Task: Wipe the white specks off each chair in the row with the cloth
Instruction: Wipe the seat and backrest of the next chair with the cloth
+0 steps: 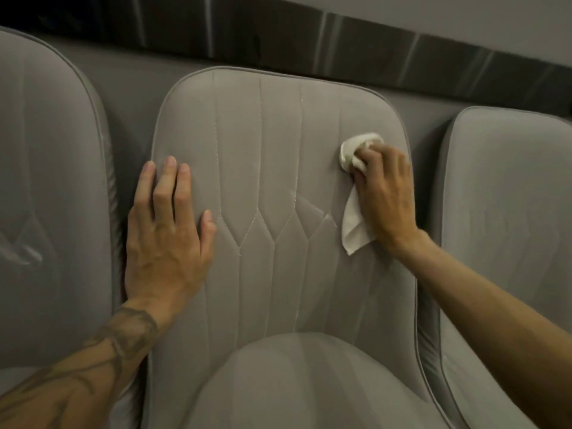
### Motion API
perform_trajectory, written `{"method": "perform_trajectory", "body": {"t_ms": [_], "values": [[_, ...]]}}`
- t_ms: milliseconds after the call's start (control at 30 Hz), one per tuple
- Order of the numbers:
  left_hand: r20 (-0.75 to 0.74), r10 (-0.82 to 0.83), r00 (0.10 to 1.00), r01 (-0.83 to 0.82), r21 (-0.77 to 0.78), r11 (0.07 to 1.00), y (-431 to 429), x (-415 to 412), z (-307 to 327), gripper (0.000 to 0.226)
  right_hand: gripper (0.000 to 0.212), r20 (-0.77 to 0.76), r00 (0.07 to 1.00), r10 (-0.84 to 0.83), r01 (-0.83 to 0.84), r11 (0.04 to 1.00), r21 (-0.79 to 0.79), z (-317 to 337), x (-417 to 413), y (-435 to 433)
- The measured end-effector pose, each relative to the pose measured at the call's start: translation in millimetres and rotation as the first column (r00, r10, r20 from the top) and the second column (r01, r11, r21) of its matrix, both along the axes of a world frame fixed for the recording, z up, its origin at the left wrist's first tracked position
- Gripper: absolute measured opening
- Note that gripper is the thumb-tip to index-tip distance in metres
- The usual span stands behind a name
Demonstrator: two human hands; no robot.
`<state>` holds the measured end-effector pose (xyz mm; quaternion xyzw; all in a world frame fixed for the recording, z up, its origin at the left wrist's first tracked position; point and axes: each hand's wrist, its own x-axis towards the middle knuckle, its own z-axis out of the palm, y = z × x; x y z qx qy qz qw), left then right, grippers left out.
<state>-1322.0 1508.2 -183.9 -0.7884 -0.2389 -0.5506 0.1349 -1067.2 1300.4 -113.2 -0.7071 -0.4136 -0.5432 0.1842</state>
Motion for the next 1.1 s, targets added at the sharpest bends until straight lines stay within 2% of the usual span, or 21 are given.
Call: {"method": "perform_trajectory", "body": {"t_ms": [67, 133, 200, 267, 400, 467, 533, 600, 667, 733, 800, 900, 967, 1033, 1100], "values": [[0.001, -0.002, 1.000, 0.002, -0.001, 1.000, 0.2, 0.5, -0.4, 0.061, 0.030, -0.024, 1.000, 0.014, -0.016, 0.995, -0.102, -48.5, -9.0, -15.7], [0.004, 0.001, 1.000, -0.001, -0.001, 1.000, 0.1, 0.7, -0.8, 0.061, 0.036, 0.002, 0.999, 0.047, -0.044, 0.954, -0.296, -97.2, -18.5, -36.5], [0.001, 0.007, 1.000, -0.007, 0.002, 1.000, 0.1, 0.2, -0.6, 0.061, 0.034, 0.037, 0.995, 0.094, -0.071, 0.907, -0.414, -112.5, -21.4, -49.4], [-0.002, 0.010, 1.000, -0.010, -0.001, 1.000, -0.1, 0.1, 0.3, 0.061, 0.032, 0.055, 0.993, 0.106, -0.076, 0.914, -0.399, -85.9, -14.7, -45.3], [0.001, 0.008, 1.000, -0.008, -0.012, 1.000, -0.4, -0.9, 1.1, 0.062, 0.021, 0.025, 1.000, 0.004, -0.003, 1.000, -0.016, 2.4, -1.7, -12.9], [0.001, 0.000, 1.000, 0.000, -0.013, 1.000, -0.4, -1.0, 1.0, 0.062, 0.020, 0.004, 1.000, -0.029, 0.029, 0.998, 0.057, 0.5, -3.0, -7.5], [0.003, 0.000, 1.000, 0.000, -0.012, 1.000, 0.0, -0.9, 0.7, 0.062, 0.024, 0.000, 0.999, -0.038, 0.038, 0.999, -0.033, -39.8, -7.3, -16.2], [0.006, -0.003, 1.000, 0.003, -0.009, 1.000, -0.6, -0.3, 0.4, 0.062, 0.029, 0.003, 1.000, -0.002, 0.003, 0.980, -0.200, -94.6, -14.1, -37.2], [0.005, -0.003, 1.000, 0.003, -0.011, 1.000, -1.7, -0.5, 0.0, 0.062, 0.033, 0.035, 0.998, 0.059, -0.041, 0.920, -0.390, -142.9, -22.9, -61.5], [0.006, -0.009, 1.000, 0.009, -0.013, 1.000, -2.9, -0.9, 0.8, 0.062, 0.035, 0.045, 0.995, 0.091, -0.054, 0.847, -0.529, -161.1, -27.4, -77.1], [0.009, -0.012, 1.000, 0.012, -0.016, 1.000, -3.1, -1.4, 1.8, 0.062, 0.034, 0.040, 0.995, 0.095, -0.061, 0.856, -0.513, -140.4, -23.9, -72.2], [0.009, -0.012, 1.000, 0.013, -0.015, 1.000, -2.1, -1.1, 2.3, 0.062, 0.027, 0.011, 0.999, 0.038, -0.033, 0.955, -0.294, -88.7, -20.3, -46.9], [0.009, -0.013, 1.000, 0.013, -0.015, 1.000, -2.2, -1.0, 1.4, 0.061, 0.026, -0.019, 1.000, -0.007, 0.003, 0.981, -0.195, -89.8, -23.6, -38.7], [0.008, -0.014, 1.000, 0.014, -0.017, 1.000, -2.7, -1.0, 1.2, 0.061, 0.036, -0.026, 0.999, -0.030, 0.023, 0.967, -0.254, -130.7, -30.5, -44.6], [0.006, -0.008, 1.000, 0.008, -0.013, 1.000, -2.7, -1.0, 1.1, 0.061, 0.043, 0.019, 1.000, 0.003, 0.006, 0.896, -0.445, -184.5, -39.4, -63.7]]}}
